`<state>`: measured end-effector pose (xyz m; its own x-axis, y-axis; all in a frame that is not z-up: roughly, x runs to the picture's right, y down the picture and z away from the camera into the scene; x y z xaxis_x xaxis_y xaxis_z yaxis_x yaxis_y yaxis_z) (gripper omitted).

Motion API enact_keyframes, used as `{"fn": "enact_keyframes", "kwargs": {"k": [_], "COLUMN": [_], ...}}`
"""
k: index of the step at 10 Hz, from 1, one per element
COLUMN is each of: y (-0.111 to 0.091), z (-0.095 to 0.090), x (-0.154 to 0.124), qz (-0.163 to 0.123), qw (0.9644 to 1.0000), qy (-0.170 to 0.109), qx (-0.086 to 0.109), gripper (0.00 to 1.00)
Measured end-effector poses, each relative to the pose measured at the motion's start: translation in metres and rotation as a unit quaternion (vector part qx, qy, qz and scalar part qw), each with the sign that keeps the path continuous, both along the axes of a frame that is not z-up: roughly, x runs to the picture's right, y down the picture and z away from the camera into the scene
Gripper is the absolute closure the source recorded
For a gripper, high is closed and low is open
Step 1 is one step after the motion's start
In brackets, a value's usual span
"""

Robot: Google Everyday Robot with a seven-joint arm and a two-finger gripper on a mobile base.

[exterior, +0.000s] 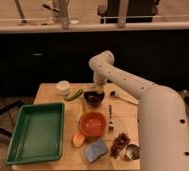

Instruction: Wipe purple bowl with eraser

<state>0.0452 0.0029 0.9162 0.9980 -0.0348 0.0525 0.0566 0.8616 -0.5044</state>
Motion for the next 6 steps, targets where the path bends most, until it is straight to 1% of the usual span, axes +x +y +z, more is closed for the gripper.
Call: {"fn": "enact_keyframes", "kwargs": {"k": [1,3,5,6], "y": [0.003,0.006,0.01,0.014], "z": [-0.001,-0.007,-0.011,-0.016], "x": [-0.001,0.004,0.002,0.001], "qz": [-0.004,-0.009,-0.018,-0.025], "qw": [1.0,0.9998,0.9996,0.9993], "qy": [0.005,0.016,0.019,0.023], "qx": [-0.001,-0.006,-0.01,-0.014], "gripper": [1.0,1.0,1.0,1.0]}}
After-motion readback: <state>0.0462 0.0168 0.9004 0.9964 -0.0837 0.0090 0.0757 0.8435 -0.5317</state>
